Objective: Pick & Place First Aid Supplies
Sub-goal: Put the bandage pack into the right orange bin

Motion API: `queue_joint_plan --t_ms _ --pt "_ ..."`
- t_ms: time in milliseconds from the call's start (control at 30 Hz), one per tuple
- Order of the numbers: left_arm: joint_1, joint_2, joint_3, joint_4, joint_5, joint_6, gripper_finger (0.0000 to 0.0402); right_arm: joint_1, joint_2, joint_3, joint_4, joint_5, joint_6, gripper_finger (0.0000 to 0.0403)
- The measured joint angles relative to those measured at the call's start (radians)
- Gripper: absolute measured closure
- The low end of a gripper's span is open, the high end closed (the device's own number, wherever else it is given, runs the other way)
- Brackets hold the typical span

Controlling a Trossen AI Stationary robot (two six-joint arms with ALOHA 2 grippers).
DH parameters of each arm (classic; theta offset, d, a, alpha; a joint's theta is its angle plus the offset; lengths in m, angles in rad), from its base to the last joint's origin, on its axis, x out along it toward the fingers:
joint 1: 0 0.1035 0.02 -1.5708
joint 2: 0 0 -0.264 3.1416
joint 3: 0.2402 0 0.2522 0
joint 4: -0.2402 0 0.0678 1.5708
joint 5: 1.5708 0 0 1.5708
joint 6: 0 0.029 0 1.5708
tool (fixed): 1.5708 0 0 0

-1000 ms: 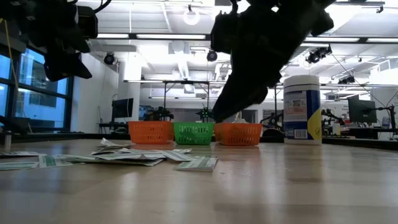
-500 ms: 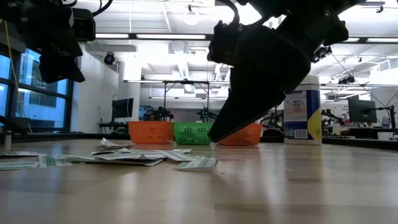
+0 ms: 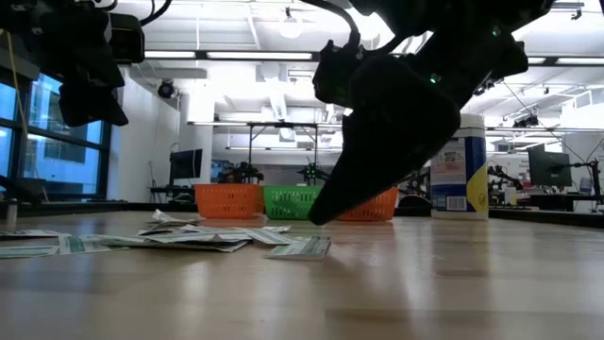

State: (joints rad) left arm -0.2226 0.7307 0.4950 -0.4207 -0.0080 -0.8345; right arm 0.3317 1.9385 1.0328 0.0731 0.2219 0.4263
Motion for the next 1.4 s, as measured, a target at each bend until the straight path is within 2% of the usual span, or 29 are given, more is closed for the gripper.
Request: queue_joint_plan --t_ms 167,633,800,1100,1400 --pt "0.0 0.0 0.0 -0.002 0.001 0.0 0.0161 0.001 0.0 0.0 0.0 0.023 -0.005 0.0249" --pt "0.0 0.0 0.0 -0.001 0.001 0.0 0.0161 0.008 0.067 0.003 0.045 0.004 0.042 0.0252" --pt "0.0 0.0 0.0 -0.001 0.001 0.0 0.0161 0.016 0.074 0.004 0.024 0.03 0.042 0.0285" --pt "0.0 0.0 0.0 -0.001 0.001 0.0 0.0161 0.014 0.076 0.005 -0.038 -0.016 0.047 0.0395" --pt "0.0 0.0 0.0 -0.001 0.016 0.0 0.0161 0.014 0.046 0.002 -0.07 -0.005 0.105 0.0401"
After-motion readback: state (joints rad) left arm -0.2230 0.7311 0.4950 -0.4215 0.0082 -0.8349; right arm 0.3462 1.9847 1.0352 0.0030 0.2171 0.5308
